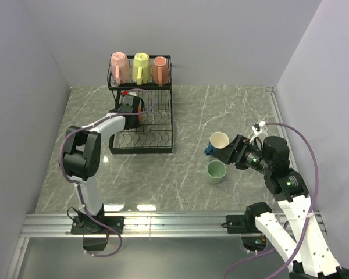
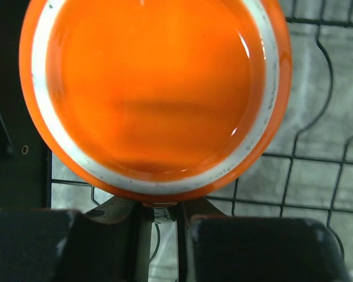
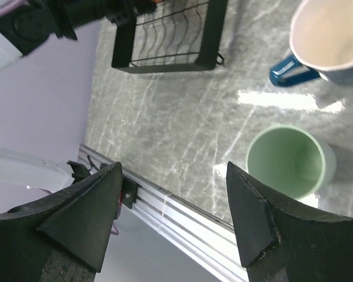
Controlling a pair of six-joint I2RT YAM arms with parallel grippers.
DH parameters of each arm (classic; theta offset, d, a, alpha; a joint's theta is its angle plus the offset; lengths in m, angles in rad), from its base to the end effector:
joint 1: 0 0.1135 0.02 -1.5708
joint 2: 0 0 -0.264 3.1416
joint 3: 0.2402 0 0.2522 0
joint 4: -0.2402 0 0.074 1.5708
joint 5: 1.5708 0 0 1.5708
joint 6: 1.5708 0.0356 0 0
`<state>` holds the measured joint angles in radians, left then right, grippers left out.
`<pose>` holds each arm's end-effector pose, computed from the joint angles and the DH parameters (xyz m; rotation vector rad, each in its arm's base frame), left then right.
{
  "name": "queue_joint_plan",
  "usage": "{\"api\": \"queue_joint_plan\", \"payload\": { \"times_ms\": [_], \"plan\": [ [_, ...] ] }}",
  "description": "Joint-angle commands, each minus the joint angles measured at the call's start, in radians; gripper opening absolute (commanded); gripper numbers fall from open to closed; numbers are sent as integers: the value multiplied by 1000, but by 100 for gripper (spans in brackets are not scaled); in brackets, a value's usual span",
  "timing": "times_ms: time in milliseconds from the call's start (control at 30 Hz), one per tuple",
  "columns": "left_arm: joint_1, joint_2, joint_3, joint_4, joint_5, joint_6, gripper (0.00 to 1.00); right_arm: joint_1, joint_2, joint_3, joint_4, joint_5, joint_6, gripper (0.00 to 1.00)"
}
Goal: Load the cups into the dish rack
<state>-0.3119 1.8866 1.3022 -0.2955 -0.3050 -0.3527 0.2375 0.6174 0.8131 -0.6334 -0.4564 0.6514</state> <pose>0.3918 -0.1151 0.1961 -0.1812 2.3908 0.0667 0.1220 0.0457 0.3279 0.1272 2.1078 1.0093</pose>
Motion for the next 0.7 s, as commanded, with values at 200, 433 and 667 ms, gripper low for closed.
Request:
{"api": "queue_joint_plan", "payload": {
  "times_ms": [200,433,667],
  "plan": [
    [63,104,166,69,20,-3,11,-3,-61,23,-112,85,-22,78],
    [65,80,125,64,37,-34,75,-3,-39,32,-97,97,-27,78],
    [65,-32,40,41,47,-43,82,-3,62,60,-54,136,-78,78]
  ]
}}
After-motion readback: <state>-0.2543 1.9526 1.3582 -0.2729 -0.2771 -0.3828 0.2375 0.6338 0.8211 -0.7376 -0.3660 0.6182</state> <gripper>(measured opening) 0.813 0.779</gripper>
